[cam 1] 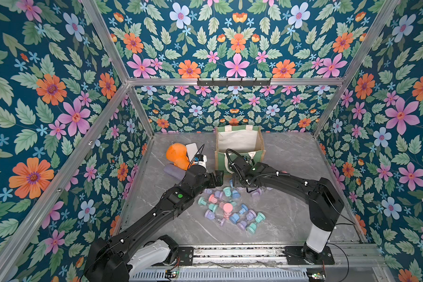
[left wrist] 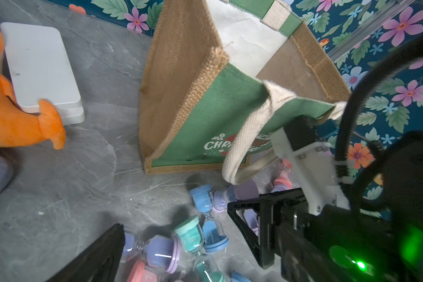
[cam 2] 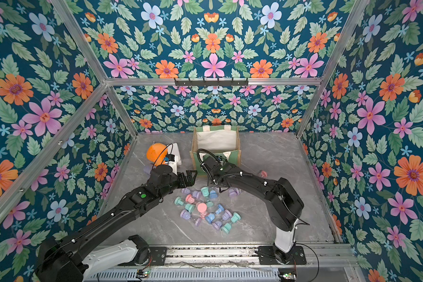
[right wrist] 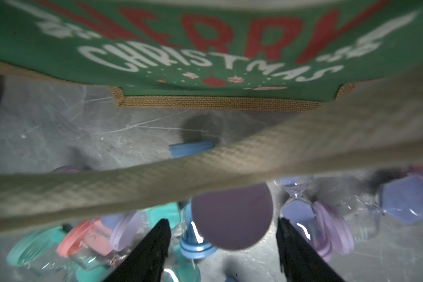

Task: Put the hourglass into the canvas bag
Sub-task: Pick up the hourglass from the center of the board.

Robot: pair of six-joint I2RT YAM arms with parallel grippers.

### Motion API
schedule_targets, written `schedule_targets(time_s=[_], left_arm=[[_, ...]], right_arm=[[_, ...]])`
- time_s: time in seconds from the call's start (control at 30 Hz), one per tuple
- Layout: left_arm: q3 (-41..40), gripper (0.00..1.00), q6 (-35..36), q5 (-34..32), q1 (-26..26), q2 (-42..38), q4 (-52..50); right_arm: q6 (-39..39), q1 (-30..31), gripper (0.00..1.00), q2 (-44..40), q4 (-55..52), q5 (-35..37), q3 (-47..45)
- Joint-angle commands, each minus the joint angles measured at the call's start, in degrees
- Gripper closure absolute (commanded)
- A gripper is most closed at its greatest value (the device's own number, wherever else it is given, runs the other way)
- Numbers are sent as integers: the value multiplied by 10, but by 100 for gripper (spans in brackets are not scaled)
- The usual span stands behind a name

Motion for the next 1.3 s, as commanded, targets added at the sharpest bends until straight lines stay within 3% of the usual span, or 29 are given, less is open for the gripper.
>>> schedule_targets(time_s=[0.0, 0.77, 0.83, 1.07, 1.27], left_arm=[[1, 0, 4, -11, -1, -2, 4], [7, 0, 8, -15, 0, 4, 1], [9, 0, 8, -15, 0, 5, 1], [18, 0, 9, -14, 0, -1, -4], [40, 0, 19, -17, 0, -11, -21]], right_arm=[[19, -8, 31, 10, -7, 26, 2], [-16, -16, 62, 39, 12, 5, 26], [-16, -16, 68, 31, 12, 3, 23], [-14, -16, 69, -18, 12, -17, -6], [-12, -16, 69, -110, 4, -37, -33]])
